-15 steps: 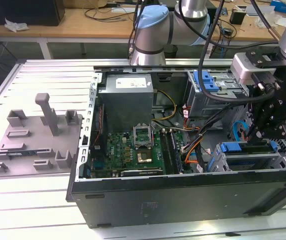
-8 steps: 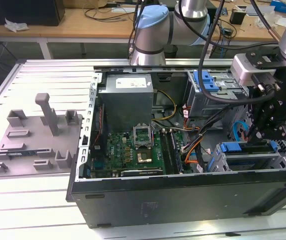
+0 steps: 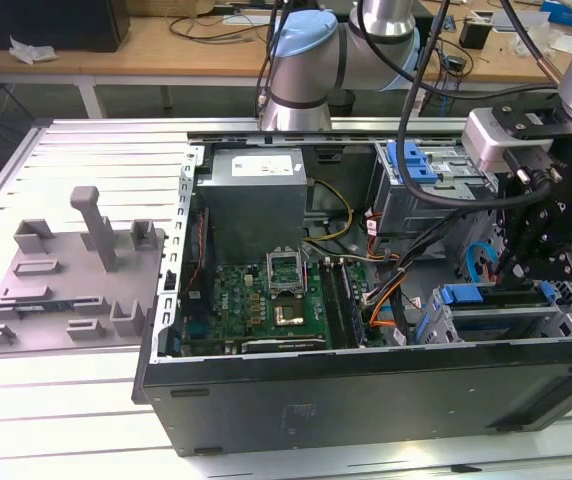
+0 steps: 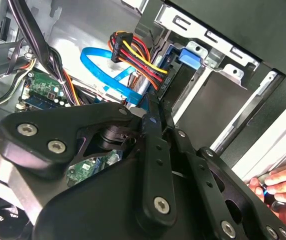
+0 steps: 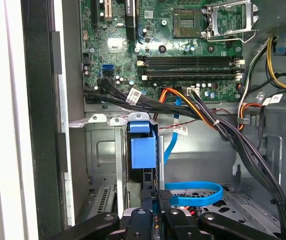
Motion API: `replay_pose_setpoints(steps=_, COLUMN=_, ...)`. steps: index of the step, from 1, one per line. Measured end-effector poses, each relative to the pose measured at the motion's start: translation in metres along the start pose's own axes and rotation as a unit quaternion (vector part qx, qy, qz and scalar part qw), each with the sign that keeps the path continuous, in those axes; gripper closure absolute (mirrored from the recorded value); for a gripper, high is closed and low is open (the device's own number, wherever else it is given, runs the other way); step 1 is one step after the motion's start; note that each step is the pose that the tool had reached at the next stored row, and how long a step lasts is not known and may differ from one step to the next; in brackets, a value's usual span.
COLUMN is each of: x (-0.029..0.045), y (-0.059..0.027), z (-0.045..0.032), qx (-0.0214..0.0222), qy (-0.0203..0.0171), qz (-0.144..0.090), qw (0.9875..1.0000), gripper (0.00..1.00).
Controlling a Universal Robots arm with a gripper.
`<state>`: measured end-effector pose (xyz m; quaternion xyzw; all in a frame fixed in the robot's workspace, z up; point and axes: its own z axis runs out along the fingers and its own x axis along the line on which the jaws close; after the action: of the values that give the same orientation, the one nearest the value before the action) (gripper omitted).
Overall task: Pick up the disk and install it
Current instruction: 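Insert the second disk wire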
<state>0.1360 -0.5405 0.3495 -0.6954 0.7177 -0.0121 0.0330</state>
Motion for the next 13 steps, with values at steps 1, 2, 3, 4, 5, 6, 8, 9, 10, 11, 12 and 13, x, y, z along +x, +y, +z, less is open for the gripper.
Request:
replay_pose_setpoints(steps=1, x=0.0, y=-0.0002, z=0.0, qx=0.0, qy=0.0, qz=0.0, qw=1.0, gripper=0.84)
replay_pose_setpoints(steps=2, x=0.0, y=-0.0003, z=0.0001, qx=0.0, qy=0.0, qz=0.0, qw=1.0, gripper=0.84)
replay_pose_setpoints(steps=3, x=0.0, y=-0.0004, z=0.0001, qx=0.0, qy=0.0, qz=0.0, qw=1.0, gripper=0.84)
replay_pose_setpoints(steps=4, x=0.0001, y=-0.0005, z=0.0002, qx=0.0, qy=0.0, qz=0.0, qw=1.0, gripper=0.84)
replay_pose_setpoints(steps=5, x=0.0001, y=-0.0006, z=0.0002, qx=0.0, qy=0.0, qz=0.0, qw=1.0, gripper=0.84)
replay_pose_setpoints(steps=6, x=0.0002, y=-0.0006, z=0.0003, qx=0.0, qy=0.0, qz=0.0, qw=1.0, gripper=0.84)
replay_pose_setpoints(steps=8, x=0.0003, y=-0.0006, z=0.0006, qx=0.0, qy=0.0001, qz=-0.001, qw=1.0, gripper=0.84)
replay_pose_setpoints(steps=9, x=0.0003, y=-0.0006, z=0.0009, qx=0.0, qy=0.0001, qz=-0.001, qw=1.0, gripper=0.84)
replay_pose_setpoints(steps=10, x=0.0003, y=-0.0006, z=0.0013, qx=0.0, qy=0.0, qz=-0.001, qw=1.0, gripper=0.84)
replay_pose_setpoints(steps=11, x=0.0003, y=-0.0005, z=0.0018, qx=0.0, qy=0.0, qz=-0.001, qw=1.0, gripper=0.84)
replay_pose_setpoints(steps=12, x=0.0003, y=-0.0005, z=0.0023, qx=0.0, qy=0.0, qz=-0.001, qw=1.0, gripper=0.84)
replay_pose_setpoints(steps=13, x=0.0003, y=-0.0005, z=0.0026, qx=0.0, qy=-0.0001, qz=-0.001, qw=1.0, gripper=0.84)
